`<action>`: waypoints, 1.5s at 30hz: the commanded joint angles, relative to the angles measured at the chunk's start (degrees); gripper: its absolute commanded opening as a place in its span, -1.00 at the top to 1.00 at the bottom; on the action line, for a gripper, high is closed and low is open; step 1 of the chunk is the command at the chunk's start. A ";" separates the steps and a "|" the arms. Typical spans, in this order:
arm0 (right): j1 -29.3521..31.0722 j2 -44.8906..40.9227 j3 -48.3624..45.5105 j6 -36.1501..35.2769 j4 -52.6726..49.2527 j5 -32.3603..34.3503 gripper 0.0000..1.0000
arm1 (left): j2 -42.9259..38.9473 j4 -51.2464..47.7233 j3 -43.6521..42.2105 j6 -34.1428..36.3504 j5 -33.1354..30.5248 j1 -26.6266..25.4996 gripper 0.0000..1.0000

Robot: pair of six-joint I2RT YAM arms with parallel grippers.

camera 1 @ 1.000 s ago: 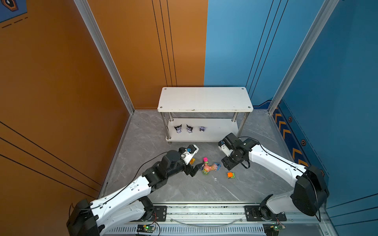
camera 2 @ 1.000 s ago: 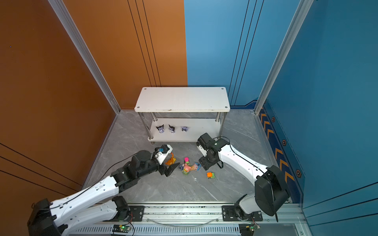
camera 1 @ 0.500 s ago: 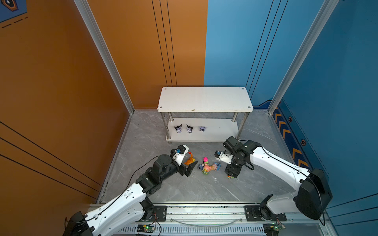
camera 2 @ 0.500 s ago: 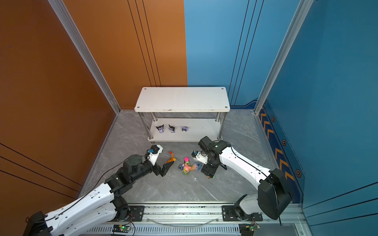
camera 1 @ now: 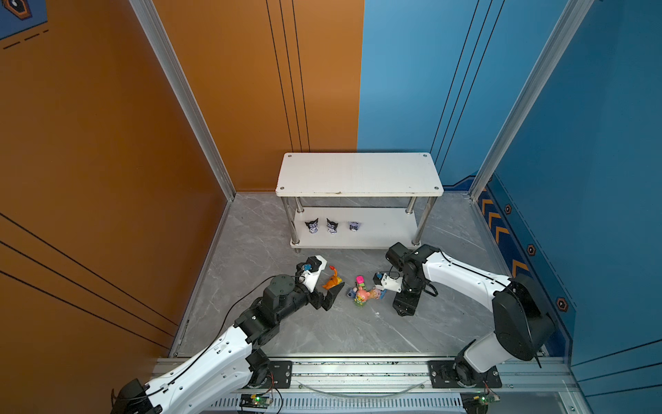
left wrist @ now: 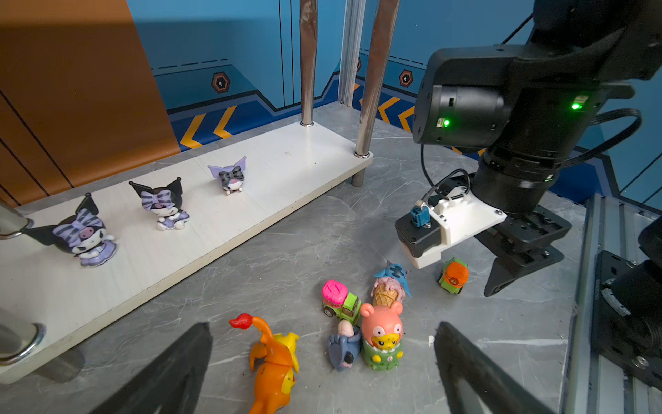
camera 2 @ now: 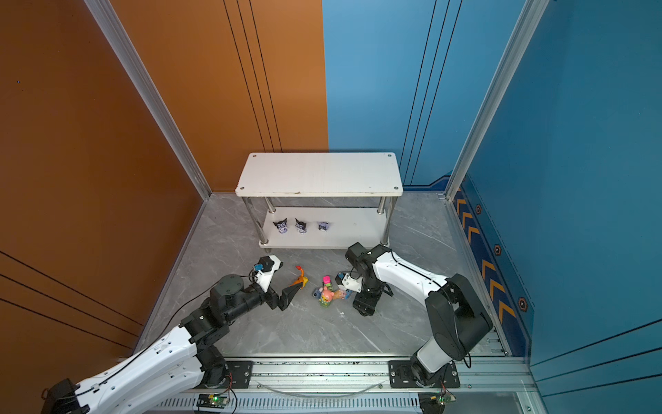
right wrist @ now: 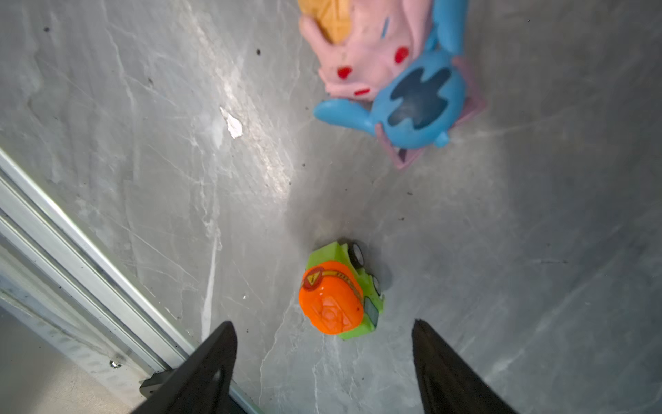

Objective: Place and organize the plastic toys onto the shelf

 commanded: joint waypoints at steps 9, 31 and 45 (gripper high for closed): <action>0.29 2.54 -2.33 -0.41 4.91 1.96 -0.52 | 0.97 1.85 -0.54 -0.60 0.13 0.95 -0.96; 0.15 2.48 -3.99 0.12 7.38 5.40 0.00 | 3.53 2.83 0.05 -0.87 1.22 1.62 -0.96; -1.50 4.26 -2.32 4.99 9.97 6.90 0.34 | 3.49 2.79 0.12 -0.96 1.29 1.73 -0.96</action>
